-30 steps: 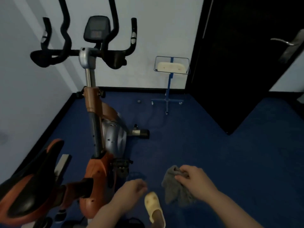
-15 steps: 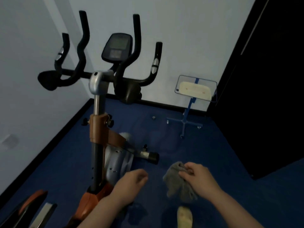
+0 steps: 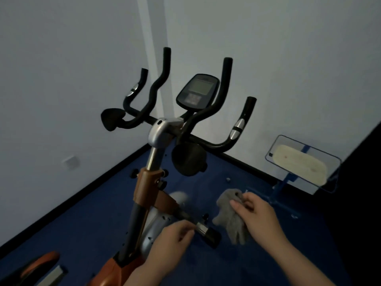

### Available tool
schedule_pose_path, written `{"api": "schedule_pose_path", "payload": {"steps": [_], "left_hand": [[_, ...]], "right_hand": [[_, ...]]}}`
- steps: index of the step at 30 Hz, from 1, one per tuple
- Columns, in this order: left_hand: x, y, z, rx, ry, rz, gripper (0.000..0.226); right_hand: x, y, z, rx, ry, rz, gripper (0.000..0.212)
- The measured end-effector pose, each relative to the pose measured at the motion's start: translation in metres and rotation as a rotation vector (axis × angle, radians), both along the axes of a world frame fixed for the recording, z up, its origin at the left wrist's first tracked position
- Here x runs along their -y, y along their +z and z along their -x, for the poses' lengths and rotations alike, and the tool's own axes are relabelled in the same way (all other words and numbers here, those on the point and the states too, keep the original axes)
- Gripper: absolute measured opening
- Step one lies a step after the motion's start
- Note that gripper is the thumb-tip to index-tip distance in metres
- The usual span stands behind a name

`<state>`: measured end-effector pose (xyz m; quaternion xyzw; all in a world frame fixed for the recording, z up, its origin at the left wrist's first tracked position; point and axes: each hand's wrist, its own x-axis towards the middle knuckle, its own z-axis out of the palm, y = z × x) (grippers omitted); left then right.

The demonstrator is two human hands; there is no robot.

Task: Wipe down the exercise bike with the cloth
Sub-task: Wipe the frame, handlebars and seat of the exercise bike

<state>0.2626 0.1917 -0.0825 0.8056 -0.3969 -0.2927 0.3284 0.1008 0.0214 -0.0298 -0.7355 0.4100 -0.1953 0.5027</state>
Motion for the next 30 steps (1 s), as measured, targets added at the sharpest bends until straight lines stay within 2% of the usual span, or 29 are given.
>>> {"api": "schedule_pose_path", "payload": {"steps": [4,9,13,15,18,23,26,30], "left_hand": [[-0.004,0.01,-0.026,0.022,0.089,0.081,0.017],[0.019,0.044,-0.079,0.108,0.169,0.312,0.026],[0.036,0.066,-0.119,0.142,0.141,0.422,0.022],[0.047,0.07,-0.132,0.154,0.115,0.508,0.024],[0.061,0.069,-0.141,0.215,0.018,0.631,0.027],[0.082,0.057,-0.147,0.31,-0.171,0.614,0.037],[0.089,0.054,-0.15,0.333,-0.179,0.654,0.039],[0.091,0.049,-0.153,0.21,-0.12,0.725,0.038]], "right_hand": [[-0.005,0.025,-0.042,0.208,-0.039,0.014,0.029],[-0.012,0.042,-0.103,0.378,-0.192,0.227,0.02],[-0.016,0.038,-0.152,0.251,-0.383,0.617,0.026],[-0.013,0.033,-0.169,0.144,-0.416,0.719,0.025],[-0.019,0.01,-0.177,0.056,-0.362,0.753,0.024],[-0.041,-0.026,-0.166,-0.029,-0.268,0.868,0.038],[-0.029,-0.011,-0.174,-0.12,-0.369,0.954,0.036],[-0.027,0.004,-0.189,-0.178,-0.554,0.979,0.023]]}}
